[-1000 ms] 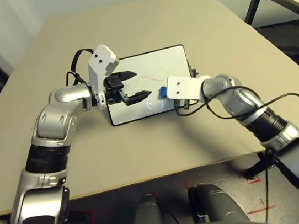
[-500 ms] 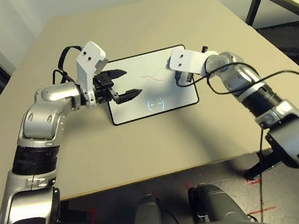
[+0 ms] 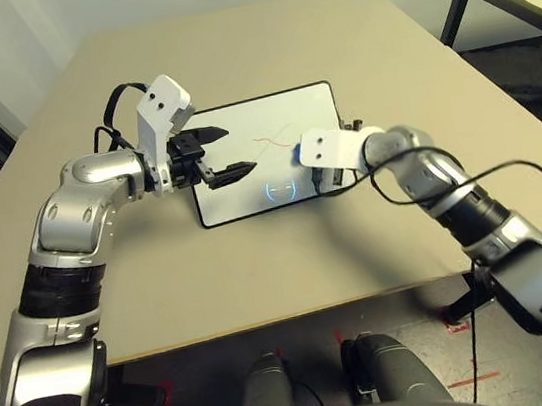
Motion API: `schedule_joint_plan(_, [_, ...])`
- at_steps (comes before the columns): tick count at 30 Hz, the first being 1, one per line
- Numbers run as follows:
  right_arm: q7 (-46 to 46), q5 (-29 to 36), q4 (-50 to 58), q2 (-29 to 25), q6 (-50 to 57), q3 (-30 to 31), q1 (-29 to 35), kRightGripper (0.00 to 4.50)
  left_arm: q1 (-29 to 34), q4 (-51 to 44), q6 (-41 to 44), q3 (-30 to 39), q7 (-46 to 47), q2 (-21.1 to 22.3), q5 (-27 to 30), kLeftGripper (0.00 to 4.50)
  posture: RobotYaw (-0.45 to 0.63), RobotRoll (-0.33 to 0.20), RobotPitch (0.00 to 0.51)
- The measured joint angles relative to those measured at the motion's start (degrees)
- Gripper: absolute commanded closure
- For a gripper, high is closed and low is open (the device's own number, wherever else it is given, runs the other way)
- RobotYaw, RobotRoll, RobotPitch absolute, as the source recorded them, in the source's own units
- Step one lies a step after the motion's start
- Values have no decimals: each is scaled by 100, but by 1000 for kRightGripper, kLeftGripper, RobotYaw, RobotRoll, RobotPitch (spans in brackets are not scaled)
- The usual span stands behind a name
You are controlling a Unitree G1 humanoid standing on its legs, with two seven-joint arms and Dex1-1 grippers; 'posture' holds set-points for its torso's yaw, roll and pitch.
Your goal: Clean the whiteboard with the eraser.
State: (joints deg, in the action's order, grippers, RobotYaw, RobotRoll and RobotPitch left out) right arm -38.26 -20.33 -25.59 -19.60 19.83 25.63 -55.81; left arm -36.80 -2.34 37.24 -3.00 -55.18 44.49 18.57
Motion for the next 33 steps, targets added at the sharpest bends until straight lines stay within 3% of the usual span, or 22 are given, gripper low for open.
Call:
schedule_joint_plan(5, [106, 0, -297, 70, -223, -91, -148, 3860, 1, -23, 44, 4, -6, 19, 10, 0, 45, 0, 64])
schedule_joint_plan(11, [-366, -21, 1099, 57, 189, 50, 733, 3860, 6, -183, 155, 74, 7, 83, 73, 0, 47, 0, 64])
schedule_joint_plan(15, [-607, -61, 1554, 57, 515, 154, 921, 3861, 9, -216, 175, 76, 21, 95, 87, 0, 45, 0, 61])
schedule_joint_plan(19, [-543, -82, 1171, 105, 414, 158, 708, 3862, 6, -215, 180, 77, 32, 116, 91, 0, 44, 0, 62])
schedule_joint_plan(26, [119, -87, -324, 134, -102, -115, -358, 3862, 2, -225, 217, 77, 41, 122, 118, 0, 52, 0, 64])
schedule_joint_plan(31, [141, -84, -366, 141, -254, -171, -352, 3862, 7, -256, 288, 77, 61, 122, 136, 0, 57, 0, 67])
schedule_joint_plan(33, [-90, -85, 337, 94, -51, -151, 68, 3863, 26, -313, 305, 86, 66, 142, 166, 0, 57, 0, 67])
